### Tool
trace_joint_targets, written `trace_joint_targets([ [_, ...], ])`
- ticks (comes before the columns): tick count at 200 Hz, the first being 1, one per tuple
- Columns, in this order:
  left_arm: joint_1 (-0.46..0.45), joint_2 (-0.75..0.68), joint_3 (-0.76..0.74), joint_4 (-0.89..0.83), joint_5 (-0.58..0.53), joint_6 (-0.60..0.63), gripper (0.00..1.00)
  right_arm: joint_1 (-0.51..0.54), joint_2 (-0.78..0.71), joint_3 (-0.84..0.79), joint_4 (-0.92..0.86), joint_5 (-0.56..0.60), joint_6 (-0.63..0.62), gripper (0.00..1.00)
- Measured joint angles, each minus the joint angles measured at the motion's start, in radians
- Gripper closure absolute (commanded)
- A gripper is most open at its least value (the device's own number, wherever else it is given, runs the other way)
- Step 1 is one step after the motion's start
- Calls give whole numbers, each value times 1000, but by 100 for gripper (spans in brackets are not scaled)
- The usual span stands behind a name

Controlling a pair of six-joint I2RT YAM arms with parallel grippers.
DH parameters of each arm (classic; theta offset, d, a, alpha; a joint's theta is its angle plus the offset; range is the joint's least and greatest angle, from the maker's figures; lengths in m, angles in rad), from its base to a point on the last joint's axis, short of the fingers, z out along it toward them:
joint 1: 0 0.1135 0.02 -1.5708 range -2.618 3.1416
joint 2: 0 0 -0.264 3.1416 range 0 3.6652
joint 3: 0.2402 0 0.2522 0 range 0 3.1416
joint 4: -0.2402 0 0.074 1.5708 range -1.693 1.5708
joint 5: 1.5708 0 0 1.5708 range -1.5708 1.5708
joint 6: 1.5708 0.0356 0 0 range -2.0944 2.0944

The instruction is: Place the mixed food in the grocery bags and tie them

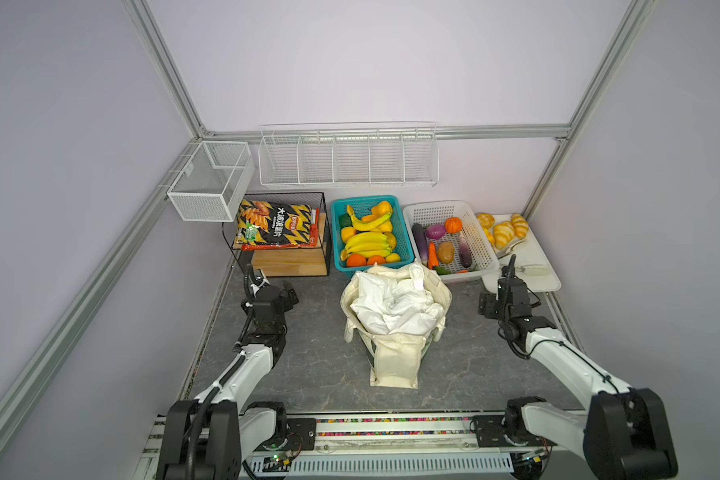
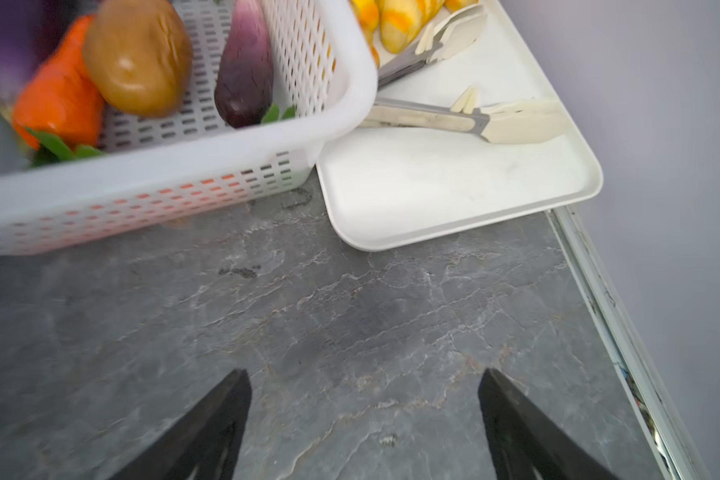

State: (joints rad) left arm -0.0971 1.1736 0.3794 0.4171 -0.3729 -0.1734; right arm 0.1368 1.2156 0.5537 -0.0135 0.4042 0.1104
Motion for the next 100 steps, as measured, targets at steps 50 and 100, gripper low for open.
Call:
trace_joint_targets([
  [50, 8, 299, -63, 362, 124, 135, 1, -13, 211, -48, 379, -67, -93, 11],
  [100, 19, 365, -5, 432, 147, 156, 1, -84, 314, -203, 822, -150, -141, 11],
])
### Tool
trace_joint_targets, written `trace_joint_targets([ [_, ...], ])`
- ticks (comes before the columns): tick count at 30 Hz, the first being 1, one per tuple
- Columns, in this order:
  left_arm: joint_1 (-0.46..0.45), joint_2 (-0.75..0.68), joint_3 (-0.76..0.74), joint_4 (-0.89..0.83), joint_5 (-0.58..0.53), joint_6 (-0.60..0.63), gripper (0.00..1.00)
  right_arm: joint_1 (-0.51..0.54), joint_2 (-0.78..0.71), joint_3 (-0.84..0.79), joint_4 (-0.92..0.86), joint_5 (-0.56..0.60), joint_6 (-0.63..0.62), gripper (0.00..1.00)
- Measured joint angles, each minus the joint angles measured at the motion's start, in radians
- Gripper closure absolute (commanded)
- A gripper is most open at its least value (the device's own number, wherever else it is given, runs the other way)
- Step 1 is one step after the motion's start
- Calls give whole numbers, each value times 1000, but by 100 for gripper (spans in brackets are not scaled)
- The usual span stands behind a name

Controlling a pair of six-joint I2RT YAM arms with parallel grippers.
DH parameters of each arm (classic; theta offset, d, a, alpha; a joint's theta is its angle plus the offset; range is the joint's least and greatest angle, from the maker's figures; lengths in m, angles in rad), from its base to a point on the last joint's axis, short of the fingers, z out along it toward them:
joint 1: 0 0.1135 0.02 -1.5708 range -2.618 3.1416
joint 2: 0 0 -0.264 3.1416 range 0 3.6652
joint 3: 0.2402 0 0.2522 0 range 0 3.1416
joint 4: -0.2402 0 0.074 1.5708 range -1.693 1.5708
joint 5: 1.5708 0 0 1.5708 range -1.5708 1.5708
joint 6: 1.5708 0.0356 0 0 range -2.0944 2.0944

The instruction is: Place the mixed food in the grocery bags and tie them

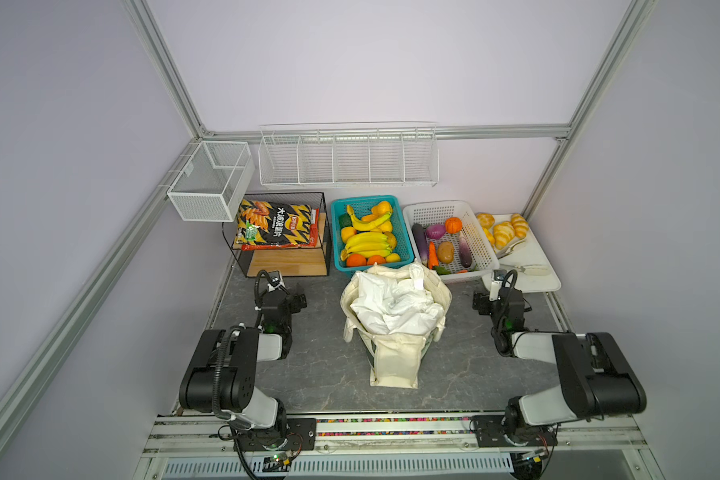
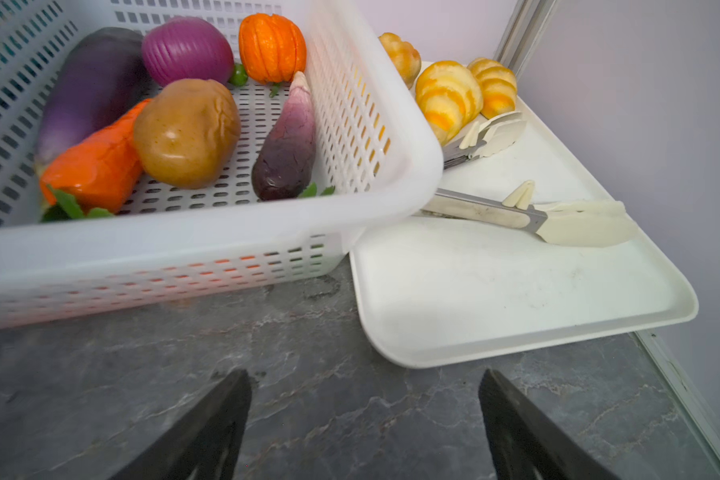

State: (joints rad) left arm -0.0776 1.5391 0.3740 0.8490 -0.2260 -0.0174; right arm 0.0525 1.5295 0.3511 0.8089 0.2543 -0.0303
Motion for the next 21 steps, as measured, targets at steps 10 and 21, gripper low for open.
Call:
trace_joint_targets([
  [10, 0, 3, 6, 18, -6, 3, 1, -16, 17, 16, 55, -50, 0, 11],
  [21, 0, 4, 6, 22, -6, 3, 1, -19, 17, 16, 58, -65, 0, 11],
])
